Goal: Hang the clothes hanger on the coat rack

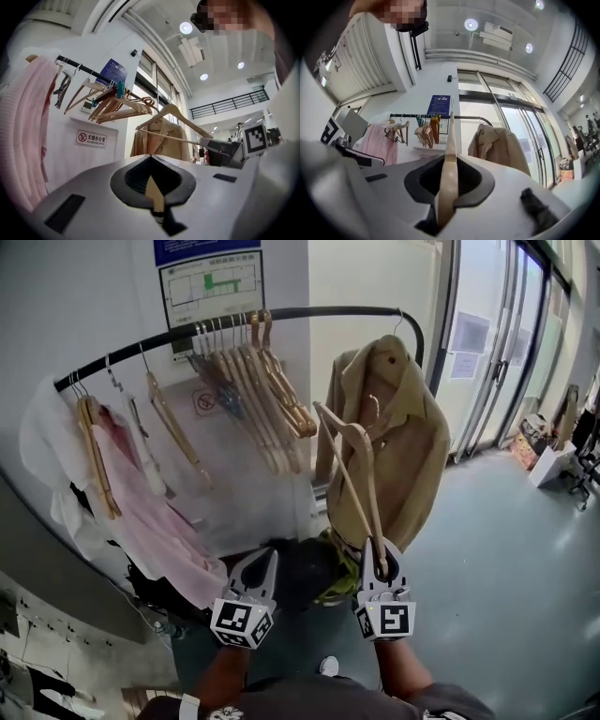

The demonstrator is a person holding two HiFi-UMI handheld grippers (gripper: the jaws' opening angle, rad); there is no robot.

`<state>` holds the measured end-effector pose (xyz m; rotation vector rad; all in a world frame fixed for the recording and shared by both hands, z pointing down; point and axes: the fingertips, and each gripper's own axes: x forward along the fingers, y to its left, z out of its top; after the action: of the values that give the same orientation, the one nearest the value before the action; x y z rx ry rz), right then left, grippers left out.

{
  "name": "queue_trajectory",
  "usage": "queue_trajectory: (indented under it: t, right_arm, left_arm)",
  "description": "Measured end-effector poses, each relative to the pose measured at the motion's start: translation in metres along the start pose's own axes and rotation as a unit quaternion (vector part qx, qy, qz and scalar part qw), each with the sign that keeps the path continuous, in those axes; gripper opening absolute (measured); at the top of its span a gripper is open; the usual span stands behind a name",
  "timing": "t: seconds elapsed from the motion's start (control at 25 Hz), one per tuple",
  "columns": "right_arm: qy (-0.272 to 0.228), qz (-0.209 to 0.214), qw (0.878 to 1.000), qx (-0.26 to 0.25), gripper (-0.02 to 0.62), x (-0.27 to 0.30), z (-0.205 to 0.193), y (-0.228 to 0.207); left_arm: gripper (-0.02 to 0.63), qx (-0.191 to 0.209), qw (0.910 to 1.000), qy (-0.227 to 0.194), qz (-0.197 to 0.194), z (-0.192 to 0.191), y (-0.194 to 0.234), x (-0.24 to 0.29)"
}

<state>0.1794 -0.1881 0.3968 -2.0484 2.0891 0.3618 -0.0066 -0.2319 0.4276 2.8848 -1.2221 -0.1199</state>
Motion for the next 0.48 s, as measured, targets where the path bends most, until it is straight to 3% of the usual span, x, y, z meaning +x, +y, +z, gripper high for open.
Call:
queue_trajectory:
  t: [0.24, 0.48]
  right_arm:
    - [0.000, 0.041, 0.999, 0.008, 0.046, 0.050, -0.001, -0.009]
    - [0.000, 0.057, 0.998, 0.002, 0.046, 0.102, 0.013, -0.009]
  left_arm:
    - [0.000, 0.006, 0.9975, -0.006, 0.071, 0.005, 0.016, 0.000]
    - [0.000, 0.015, 0.9950, -0.008, 0.099, 0.011, 0.029, 0.006]
